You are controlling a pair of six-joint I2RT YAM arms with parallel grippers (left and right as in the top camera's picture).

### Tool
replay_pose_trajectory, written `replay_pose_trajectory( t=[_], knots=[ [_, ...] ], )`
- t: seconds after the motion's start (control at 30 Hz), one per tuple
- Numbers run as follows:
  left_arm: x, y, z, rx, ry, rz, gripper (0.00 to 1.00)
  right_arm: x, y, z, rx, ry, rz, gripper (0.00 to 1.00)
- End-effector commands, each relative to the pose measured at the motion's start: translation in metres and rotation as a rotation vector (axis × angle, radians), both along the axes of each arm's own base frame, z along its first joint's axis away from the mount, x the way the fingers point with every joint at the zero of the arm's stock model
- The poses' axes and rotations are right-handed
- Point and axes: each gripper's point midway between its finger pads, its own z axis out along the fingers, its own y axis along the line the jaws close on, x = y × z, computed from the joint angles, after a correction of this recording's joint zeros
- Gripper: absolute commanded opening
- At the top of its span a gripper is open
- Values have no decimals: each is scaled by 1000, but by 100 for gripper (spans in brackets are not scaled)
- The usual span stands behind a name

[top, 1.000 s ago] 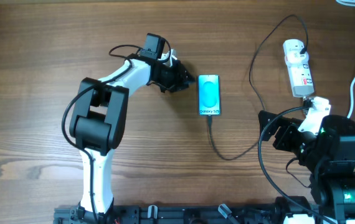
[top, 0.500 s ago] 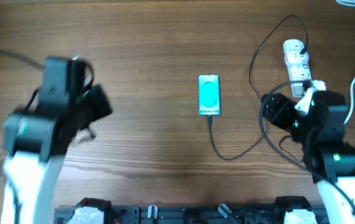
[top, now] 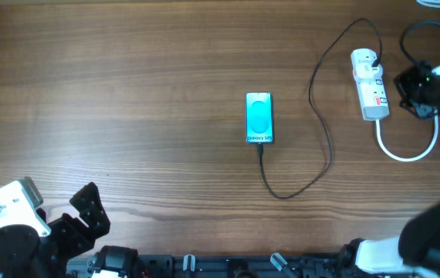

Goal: Plug charger to phone and switch on socket

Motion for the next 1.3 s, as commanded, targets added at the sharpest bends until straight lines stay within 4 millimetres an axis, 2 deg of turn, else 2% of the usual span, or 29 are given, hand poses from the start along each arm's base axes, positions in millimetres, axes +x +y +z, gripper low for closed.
replay_pose_trajectory(
  t=[0.0,0.13,0.2,0.33,0.43,0.53,0.67,0.8,0.87,0.93,1.03,1.27],
  knots=[
    [0,3,-1,17,4,10,100,30,-13,-45,37,53,-41,5],
    [0,3,-2,18,8,10,100,60,-24,-75,43,50,-54,5],
    [-8,4,-10,29,54,7,100,68,-27,-85,48,36,-69,5],
    [-13,11,-14,55,81,32,100,73,-33,-97,1,49,-87,5],
    [-20,12,-13,50,53,33,100,77,-35,-95,-41,38,-73,5],
    [-50,17,-4,24,-94,37,100,83,-27,-93,-65,31,-60,5],
    [-88,26,-1,0,-268,52,100,83,-28,-93,-153,53,-77,5],
    [-105,29,-1,-16,-346,54,100,84,-35,-91,-203,56,-93,5],
    [-108,29,-2,-18,-359,54,100,82,-38,-99,-220,78,-96,5],
    [-108,30,-2,-17,-359,58,100,80,-36,-119,-202,114,-87,5],
    [-108,30,-2,-16,-359,58,100,82,-33,-134,-182,128,-70,5],
    [-108,30,-2,-17,-359,58,100,93,-29,-130,-176,81,-30,5]
  ],
)
